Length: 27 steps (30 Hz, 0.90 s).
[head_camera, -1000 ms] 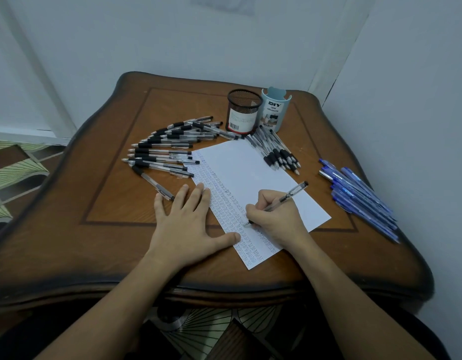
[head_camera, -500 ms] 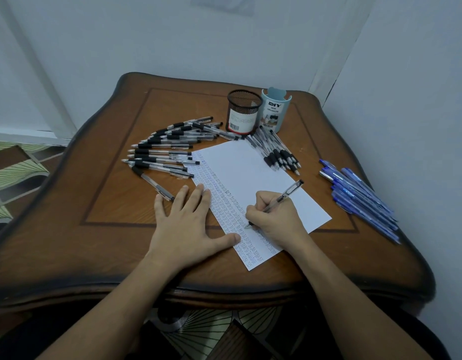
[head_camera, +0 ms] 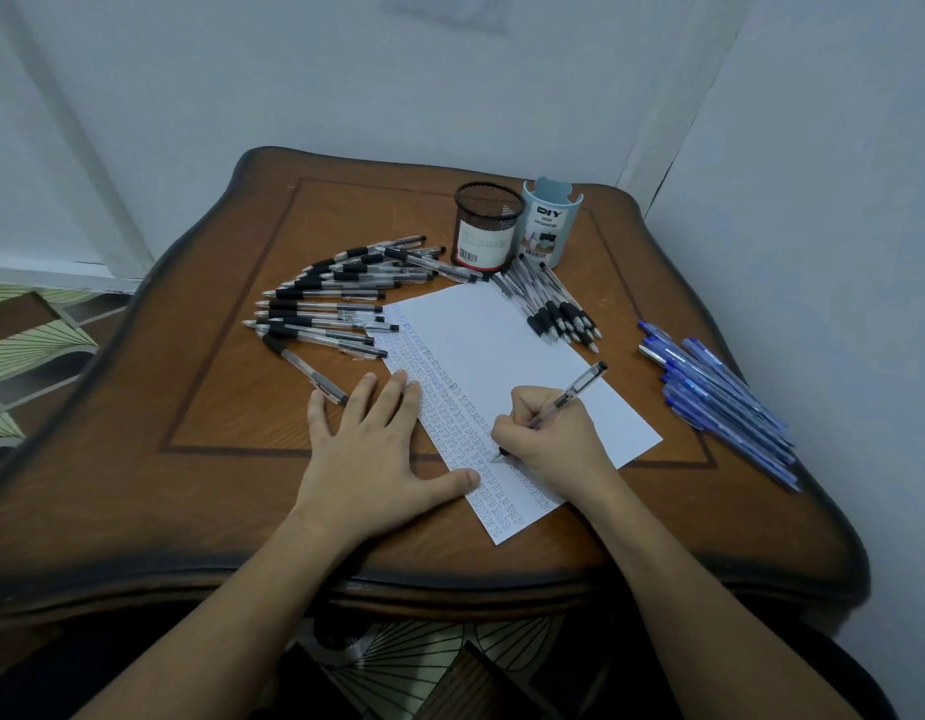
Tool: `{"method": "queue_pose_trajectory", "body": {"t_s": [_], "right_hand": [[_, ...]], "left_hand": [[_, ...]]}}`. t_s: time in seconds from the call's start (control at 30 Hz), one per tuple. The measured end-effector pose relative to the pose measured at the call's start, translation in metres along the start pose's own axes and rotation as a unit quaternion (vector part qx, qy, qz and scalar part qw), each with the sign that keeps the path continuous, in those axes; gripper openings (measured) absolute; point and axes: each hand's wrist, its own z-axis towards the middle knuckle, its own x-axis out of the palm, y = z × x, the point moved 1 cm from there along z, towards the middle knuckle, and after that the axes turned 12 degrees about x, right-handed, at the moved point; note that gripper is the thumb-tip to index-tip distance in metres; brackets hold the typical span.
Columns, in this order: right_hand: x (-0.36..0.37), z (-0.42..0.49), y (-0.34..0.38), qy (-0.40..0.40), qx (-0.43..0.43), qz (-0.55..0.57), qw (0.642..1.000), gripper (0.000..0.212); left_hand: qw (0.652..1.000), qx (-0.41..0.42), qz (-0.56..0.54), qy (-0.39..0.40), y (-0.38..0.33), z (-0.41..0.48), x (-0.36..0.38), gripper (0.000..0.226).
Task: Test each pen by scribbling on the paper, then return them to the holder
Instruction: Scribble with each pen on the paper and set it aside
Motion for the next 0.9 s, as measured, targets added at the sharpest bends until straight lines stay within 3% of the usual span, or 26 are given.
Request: {"method": "queue_pose_trajectory", "body": {"t_s": [0.1, 0.9], "right_hand": [[-0.0017, 0.0005, -0.0006, -0.008, 0.000, 0.003, 1.000, 0.050], [-0.0044, -0.0014, 0.0025, -0.015, 0.006, -0.007, 1.000, 0.050]], "left_hand": [[1.000, 0.002, -0.003, 0.003, 0.0002, 0.0000, -0.0005, 0.119], [1.000, 0.000, -0.006, 0.004, 0.0011, 0.0000, 0.0003, 0.120]]}}
